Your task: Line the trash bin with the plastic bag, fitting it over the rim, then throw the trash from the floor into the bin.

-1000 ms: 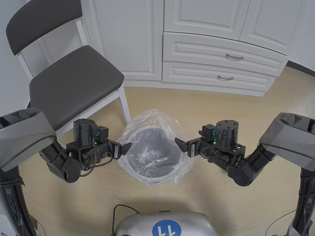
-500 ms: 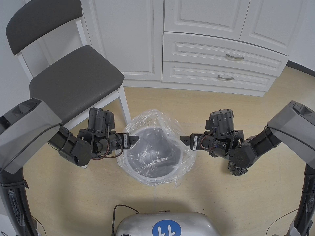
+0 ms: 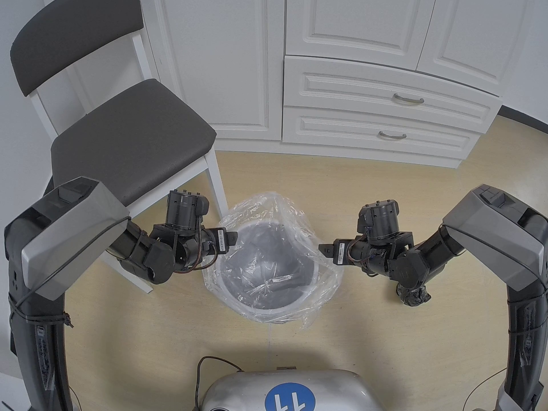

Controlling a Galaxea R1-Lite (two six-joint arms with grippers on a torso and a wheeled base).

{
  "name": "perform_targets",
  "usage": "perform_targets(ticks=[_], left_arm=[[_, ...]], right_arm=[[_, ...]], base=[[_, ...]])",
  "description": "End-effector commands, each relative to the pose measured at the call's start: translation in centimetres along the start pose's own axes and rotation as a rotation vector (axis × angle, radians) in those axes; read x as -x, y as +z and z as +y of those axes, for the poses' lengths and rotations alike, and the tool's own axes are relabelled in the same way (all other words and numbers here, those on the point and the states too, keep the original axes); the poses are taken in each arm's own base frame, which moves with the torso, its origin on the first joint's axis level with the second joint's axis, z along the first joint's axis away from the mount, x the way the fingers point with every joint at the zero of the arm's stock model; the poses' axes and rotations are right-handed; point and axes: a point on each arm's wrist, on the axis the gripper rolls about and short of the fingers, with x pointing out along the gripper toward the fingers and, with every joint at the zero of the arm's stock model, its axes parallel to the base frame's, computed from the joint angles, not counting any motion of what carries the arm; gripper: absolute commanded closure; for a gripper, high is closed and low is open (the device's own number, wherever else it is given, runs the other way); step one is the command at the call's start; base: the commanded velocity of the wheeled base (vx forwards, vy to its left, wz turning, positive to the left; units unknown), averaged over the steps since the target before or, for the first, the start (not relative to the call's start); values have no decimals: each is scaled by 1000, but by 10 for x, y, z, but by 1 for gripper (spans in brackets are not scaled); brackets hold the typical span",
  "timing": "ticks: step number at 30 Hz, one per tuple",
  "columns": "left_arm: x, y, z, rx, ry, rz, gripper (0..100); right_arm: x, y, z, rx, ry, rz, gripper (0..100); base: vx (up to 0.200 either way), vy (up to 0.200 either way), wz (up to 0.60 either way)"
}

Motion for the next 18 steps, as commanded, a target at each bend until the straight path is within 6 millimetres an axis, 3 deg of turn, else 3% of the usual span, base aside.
perform_targets(ticks=[1,7,18], left_arm=[[-22,-3,3,31,91,-33,0],[-27,2,8,50,115,-65,0],[-65,3,21,168,143,-108,0]], right_arm=[[-17,-10,-12,-12,-20,17,0],[-24,-9,-11,-53,-16,-1,0],[-64,-14,-33,-187,-47,-42,0]], base=[[0,0,0],[0,0,0],[0,0,0]])
